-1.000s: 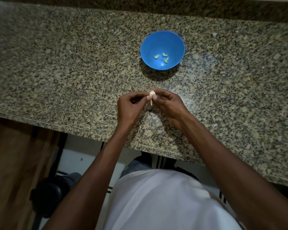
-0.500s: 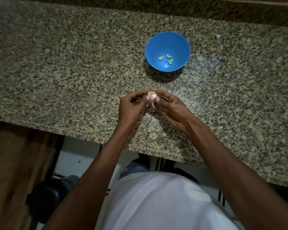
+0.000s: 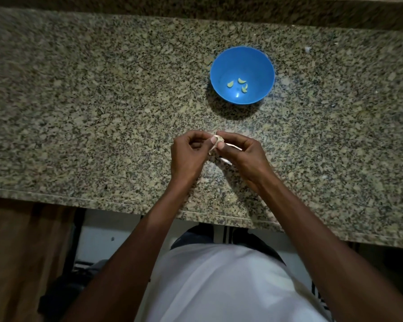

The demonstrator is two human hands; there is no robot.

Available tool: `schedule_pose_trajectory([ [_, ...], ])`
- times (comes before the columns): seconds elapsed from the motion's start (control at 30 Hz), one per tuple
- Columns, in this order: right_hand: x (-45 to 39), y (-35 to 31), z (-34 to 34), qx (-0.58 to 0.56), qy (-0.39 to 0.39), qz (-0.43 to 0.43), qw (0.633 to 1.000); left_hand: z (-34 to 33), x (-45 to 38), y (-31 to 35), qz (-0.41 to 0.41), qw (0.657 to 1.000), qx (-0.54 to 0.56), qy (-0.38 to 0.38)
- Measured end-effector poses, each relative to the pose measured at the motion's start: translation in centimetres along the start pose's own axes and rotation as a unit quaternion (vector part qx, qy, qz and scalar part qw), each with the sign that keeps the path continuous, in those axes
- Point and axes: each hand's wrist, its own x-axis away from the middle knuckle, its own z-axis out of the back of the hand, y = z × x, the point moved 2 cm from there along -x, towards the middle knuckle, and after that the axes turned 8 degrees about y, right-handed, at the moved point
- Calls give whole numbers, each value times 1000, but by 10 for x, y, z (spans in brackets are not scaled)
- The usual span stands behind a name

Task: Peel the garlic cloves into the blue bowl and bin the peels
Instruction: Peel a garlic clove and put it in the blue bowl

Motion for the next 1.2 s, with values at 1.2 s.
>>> schedule_pose_trajectory([
  [1.2, -12, -19, -7, 473, 37, 255, 842, 12, -1, -31, 117, 988, 93, -35],
])
